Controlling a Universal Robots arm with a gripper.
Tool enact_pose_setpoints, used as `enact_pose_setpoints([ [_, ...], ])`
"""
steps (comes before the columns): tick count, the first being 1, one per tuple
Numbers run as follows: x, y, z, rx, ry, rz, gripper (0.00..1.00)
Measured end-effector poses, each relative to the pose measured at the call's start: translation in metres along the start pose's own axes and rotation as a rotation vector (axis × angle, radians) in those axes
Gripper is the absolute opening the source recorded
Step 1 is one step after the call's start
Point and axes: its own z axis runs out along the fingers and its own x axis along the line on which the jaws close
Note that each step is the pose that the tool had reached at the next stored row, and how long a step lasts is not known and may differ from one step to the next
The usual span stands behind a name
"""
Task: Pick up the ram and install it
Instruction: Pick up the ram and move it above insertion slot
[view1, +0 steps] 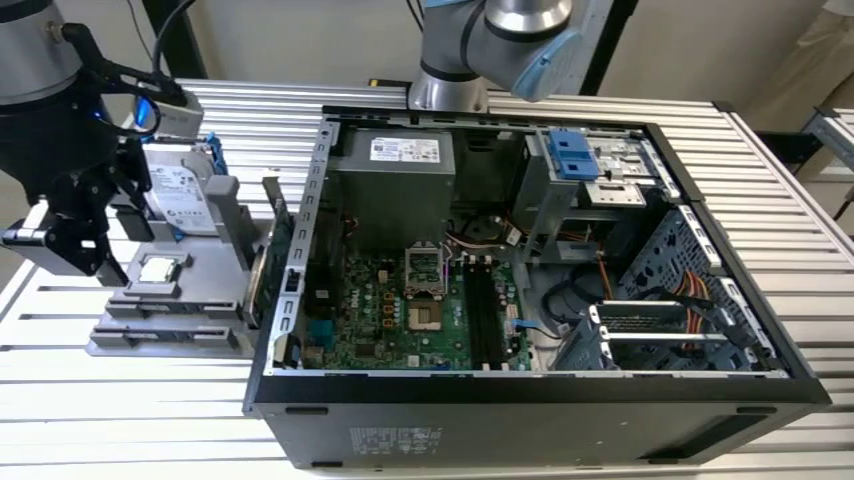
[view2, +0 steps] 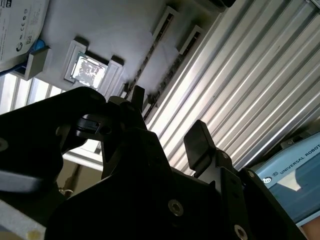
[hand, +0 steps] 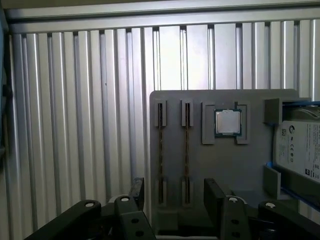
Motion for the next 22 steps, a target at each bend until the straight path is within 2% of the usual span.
enact_pose_setpoints([
  [9, -0.0003, 0.0, 0.0049, 0.0001, 0.0032, 0.0, 1.0],
  [22, 0.0005, -0.0001, 0.012, 0.0, 0.0036, 0.0, 1.0],
])
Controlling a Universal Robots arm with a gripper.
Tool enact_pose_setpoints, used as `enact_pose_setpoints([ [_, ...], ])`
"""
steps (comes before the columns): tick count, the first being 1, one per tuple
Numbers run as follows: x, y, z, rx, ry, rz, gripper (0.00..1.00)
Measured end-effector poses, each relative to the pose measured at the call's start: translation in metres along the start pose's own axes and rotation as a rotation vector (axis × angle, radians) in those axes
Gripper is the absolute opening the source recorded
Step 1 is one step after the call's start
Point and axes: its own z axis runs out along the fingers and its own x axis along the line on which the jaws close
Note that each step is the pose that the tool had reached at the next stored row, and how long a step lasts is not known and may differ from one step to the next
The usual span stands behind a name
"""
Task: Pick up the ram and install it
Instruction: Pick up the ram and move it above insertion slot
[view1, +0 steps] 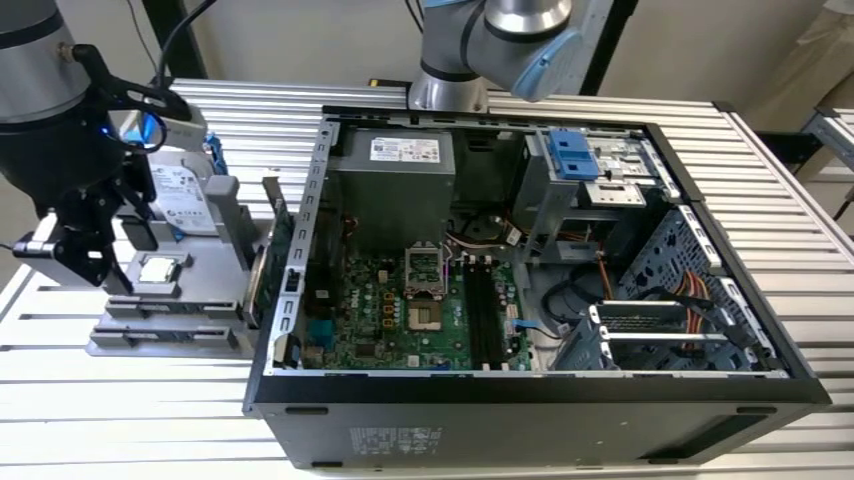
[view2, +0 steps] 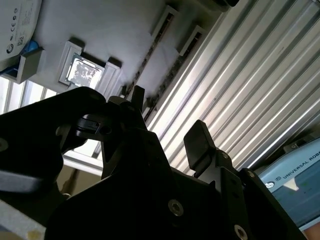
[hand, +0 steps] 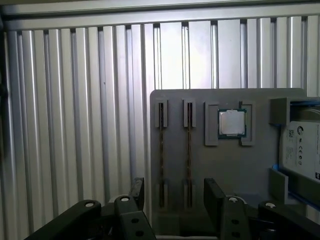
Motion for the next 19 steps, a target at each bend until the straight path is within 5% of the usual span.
enact_pose_setpoints([
  [19, 0.0078, -0.0005, 0.0073, 0.0, 0.0, 0.0, 1.0],
])
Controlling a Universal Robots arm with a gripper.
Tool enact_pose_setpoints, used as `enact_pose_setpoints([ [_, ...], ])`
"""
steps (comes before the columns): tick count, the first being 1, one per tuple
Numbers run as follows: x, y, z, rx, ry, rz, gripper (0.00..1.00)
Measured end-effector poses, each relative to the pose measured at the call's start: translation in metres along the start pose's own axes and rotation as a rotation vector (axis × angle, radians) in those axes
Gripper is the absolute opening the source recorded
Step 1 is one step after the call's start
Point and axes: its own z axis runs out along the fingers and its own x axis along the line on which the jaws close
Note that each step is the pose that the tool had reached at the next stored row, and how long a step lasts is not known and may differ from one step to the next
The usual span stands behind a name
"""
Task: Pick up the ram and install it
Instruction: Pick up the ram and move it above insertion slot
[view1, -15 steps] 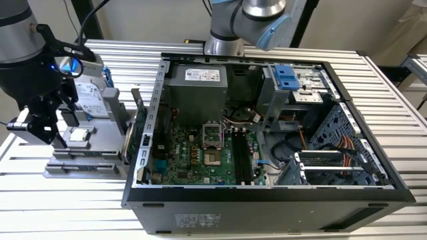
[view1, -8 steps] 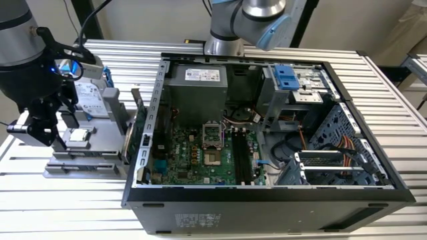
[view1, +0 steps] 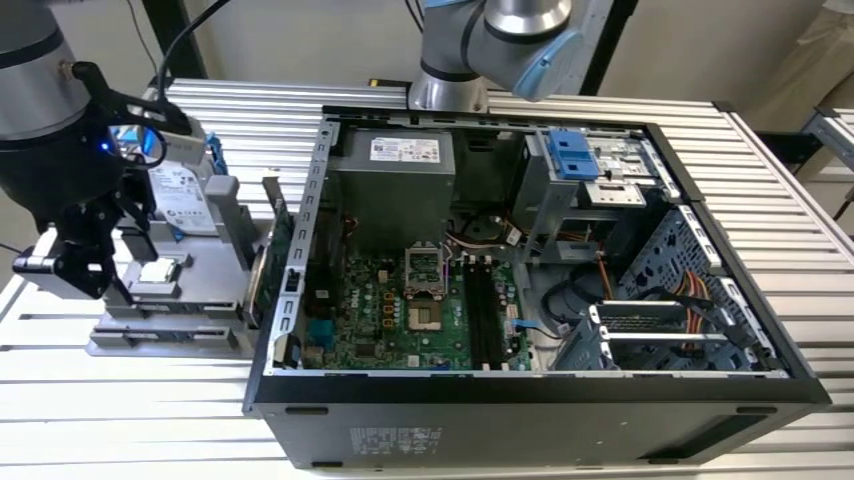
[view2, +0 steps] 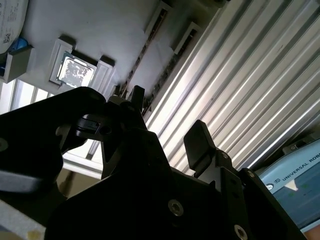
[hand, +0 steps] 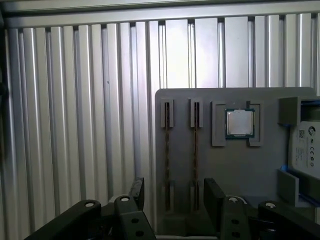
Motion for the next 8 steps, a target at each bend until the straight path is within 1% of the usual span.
enact_pose_setpoints([
  [8, 0.0034, -0.0002, 0.0031, -0.0001, 0.0, 0.0, 1.0],
])
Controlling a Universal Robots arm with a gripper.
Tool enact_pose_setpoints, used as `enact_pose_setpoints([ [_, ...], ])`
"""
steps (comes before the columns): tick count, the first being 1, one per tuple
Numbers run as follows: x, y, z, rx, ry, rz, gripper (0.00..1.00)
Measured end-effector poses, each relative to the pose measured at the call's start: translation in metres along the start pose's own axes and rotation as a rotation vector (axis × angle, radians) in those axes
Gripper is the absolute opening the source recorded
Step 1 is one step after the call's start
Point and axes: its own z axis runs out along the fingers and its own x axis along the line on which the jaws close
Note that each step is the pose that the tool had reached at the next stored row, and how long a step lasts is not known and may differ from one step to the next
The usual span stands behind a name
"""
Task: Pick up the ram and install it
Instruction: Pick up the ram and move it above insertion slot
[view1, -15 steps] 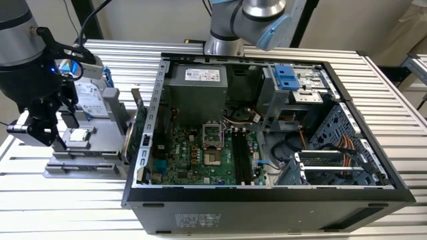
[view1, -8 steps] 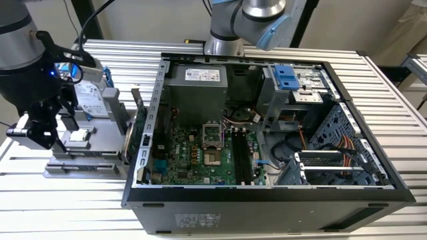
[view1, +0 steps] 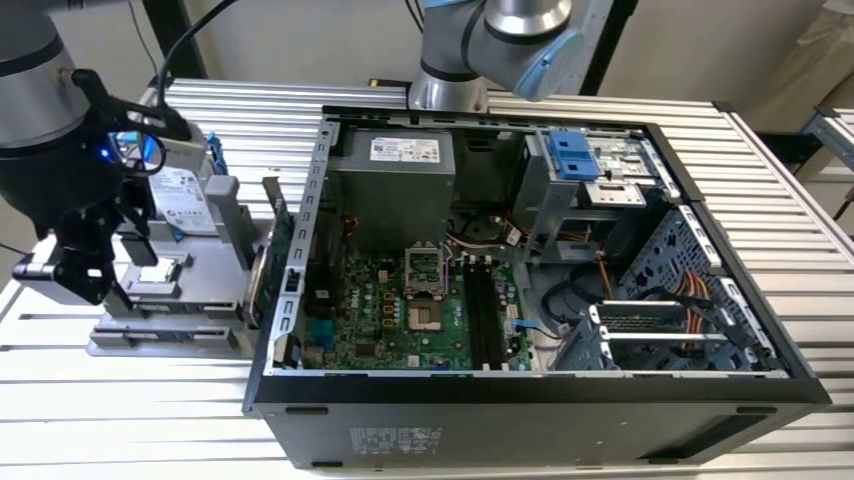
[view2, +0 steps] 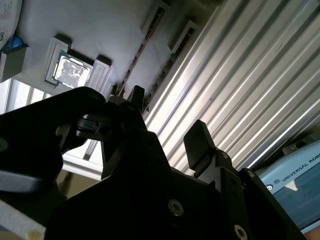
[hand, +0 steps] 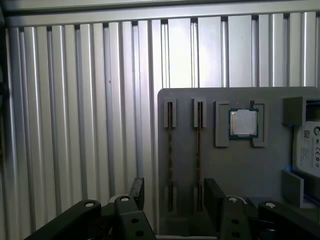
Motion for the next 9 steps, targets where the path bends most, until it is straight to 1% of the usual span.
enact_pose_setpoints([
  [9, 0.0009, 0.001, 0.0048, -0.0001, 0.0, 0.0, 1.0],
])
